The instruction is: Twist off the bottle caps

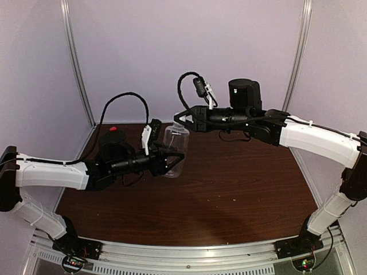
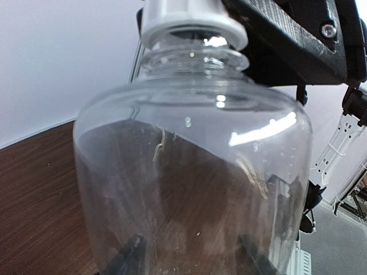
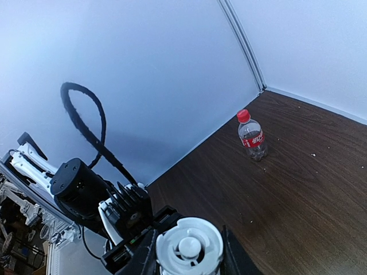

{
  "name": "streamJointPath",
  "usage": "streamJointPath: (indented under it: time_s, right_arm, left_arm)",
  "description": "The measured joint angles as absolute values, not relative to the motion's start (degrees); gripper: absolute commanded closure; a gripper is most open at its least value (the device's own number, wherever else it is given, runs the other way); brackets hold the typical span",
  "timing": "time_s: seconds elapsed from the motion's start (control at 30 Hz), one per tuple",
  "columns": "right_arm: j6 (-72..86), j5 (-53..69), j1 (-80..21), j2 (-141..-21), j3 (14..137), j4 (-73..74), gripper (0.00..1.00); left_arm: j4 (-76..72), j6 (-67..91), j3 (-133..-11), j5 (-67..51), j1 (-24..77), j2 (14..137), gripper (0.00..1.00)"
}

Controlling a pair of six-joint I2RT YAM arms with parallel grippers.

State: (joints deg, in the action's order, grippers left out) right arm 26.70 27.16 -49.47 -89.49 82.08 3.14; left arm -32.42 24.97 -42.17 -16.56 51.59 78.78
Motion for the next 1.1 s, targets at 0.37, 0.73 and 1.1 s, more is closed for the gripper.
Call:
streamJointPath:
  time_s: [0.37, 0.73, 1.1]
  right_arm:
    - [23.18, 32.53, -49.34, -89.47, 80.2, 1.21, 1.0]
    - [15.11, 57.04, -48.12, -88.84, 78.89, -8.4, 0.83]
    - [13.87, 62.37, -47.97, -89.36, 80.34, -7.22, 0.32]
  left_arm:
    - [-32.91, 23.99, -39.68, -19.38, 51.37, 77.14, 0.69]
    - [-41.67, 26.72, -37.89, -37.32, 50.92, 75.44, 0.69]
    - [-42.41, 27.97, -37.89, -41.69, 51.44, 74.85, 0.69]
